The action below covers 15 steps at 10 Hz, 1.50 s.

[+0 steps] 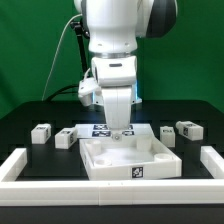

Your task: Assemble one leg

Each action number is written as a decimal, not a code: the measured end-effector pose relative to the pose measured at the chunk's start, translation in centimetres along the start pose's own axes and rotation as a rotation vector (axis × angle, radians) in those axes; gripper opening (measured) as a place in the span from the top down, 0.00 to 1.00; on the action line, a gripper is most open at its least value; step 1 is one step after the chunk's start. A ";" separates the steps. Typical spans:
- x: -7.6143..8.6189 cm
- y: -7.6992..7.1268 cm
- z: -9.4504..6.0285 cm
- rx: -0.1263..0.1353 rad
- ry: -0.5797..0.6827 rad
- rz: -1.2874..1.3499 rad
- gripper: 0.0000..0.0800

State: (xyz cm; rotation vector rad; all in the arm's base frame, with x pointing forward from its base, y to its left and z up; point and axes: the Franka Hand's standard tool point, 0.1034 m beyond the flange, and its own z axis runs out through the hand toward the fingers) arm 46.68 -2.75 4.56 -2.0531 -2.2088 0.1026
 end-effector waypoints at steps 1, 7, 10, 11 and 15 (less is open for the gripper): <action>-0.5 -0.6 0.7 -0.006 0.005 -0.026 0.19; -1.4 -1.6 3.7 0.021 0.021 0.026 0.19; -0.9 -1.5 3.6 0.032 0.023 0.048 0.34; -0.9 -1.5 3.6 0.032 0.023 0.049 0.51; -1.1 -1.3 3.6 0.021 0.021 0.052 0.90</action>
Offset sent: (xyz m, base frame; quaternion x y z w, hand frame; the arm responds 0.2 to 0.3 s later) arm -0.0135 0.0052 -0.0283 -0.0164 0.0503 0.0096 0.9986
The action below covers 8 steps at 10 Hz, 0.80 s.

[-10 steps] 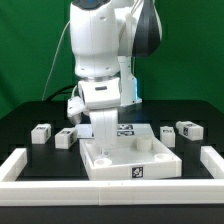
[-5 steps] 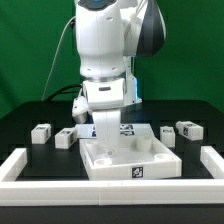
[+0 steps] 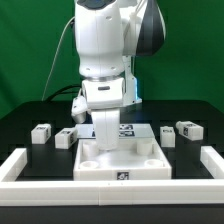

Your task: Assemble one leg

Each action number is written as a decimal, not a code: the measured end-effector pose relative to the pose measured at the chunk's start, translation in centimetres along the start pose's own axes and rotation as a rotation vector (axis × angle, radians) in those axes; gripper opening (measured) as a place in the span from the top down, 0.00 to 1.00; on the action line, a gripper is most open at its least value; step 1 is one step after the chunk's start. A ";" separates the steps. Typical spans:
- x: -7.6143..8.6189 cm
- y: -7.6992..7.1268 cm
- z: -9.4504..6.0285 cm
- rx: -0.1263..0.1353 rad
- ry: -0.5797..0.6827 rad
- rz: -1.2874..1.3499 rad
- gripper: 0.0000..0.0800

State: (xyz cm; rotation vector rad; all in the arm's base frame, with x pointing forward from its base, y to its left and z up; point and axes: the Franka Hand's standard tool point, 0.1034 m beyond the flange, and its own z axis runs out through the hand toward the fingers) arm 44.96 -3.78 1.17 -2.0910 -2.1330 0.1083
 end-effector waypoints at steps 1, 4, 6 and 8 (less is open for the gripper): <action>-0.1 0.0 0.0 -0.001 0.000 0.001 0.90; -0.1 0.0 0.0 -0.001 0.000 0.001 0.90; -0.1 0.0 0.0 -0.001 0.000 0.001 0.90; 0.4 0.1 0.0 -0.001 0.001 0.008 0.90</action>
Offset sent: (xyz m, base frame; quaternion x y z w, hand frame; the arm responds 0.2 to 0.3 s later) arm 0.0000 0.0000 0.0000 0.0000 0.0000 0.0000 1.0000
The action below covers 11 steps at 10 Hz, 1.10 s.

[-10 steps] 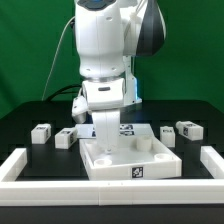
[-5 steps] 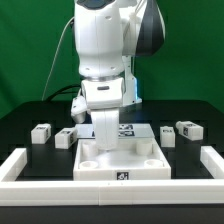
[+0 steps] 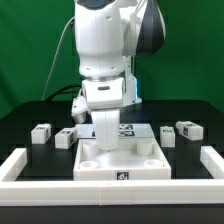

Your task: Assemble one leg

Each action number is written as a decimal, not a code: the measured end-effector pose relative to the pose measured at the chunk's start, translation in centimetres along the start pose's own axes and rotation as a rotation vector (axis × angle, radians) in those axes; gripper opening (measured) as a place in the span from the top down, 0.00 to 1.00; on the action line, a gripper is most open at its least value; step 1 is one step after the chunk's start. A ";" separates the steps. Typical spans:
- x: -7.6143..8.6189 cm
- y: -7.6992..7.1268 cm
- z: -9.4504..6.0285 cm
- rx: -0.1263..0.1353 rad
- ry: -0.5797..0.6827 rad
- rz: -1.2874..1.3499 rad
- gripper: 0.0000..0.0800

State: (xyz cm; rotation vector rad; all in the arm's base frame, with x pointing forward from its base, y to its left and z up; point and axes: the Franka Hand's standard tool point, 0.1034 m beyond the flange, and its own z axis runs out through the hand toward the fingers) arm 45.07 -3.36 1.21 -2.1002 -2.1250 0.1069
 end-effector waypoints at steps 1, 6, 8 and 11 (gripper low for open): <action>0.6 0.1 0.0 -0.001 0.002 -0.006 0.90; 4.6 1.8 0.1 -0.015 0.025 -0.012 0.90; 6.3 2.4 0.0 -0.020 0.033 0.021 0.90; 8.5 3.2 -0.2 -0.028 0.038 0.029 0.90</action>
Offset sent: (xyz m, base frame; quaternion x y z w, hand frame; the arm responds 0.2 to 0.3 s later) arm 0.0160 0.0403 -0.0103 0.0027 0.0202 -0.0261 0.9994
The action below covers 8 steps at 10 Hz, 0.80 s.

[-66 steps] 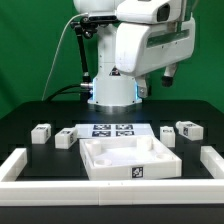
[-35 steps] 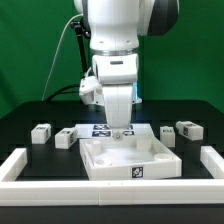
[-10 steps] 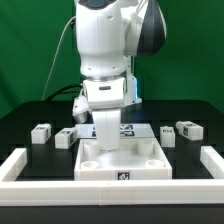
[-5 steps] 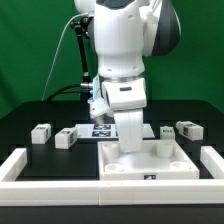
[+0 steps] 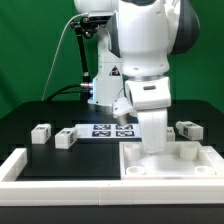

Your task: Assemble one leg

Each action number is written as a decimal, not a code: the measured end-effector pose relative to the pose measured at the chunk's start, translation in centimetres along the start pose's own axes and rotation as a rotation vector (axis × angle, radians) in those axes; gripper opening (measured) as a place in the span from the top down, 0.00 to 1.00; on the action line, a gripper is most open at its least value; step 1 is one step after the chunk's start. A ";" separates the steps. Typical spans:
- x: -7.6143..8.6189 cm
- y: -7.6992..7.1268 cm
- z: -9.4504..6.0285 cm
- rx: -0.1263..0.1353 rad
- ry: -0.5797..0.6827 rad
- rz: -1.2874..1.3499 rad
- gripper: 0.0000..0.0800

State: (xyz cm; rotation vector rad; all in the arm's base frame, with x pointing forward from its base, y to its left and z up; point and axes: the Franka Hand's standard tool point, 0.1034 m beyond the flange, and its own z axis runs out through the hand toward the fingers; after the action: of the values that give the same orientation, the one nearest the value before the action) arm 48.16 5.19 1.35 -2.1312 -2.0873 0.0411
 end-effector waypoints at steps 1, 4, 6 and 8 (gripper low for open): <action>0.0 0.2 0.1 -0.001 0.001 -0.006 0.90; -0.7 0.7 0.1 0.012 0.005 -0.044 0.90; -0.8 0.6 0.1 0.015 0.005 -0.042 0.90; -0.8 0.6 0.1 0.016 0.005 -0.040 0.61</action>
Offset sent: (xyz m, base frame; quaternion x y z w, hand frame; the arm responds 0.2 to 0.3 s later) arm 0.0165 -0.0062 -0.0096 0.0238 0.0190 -0.0640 0.9975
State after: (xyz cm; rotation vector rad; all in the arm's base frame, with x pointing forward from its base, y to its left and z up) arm 48.74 4.36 1.08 -2.0776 -2.1194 0.0474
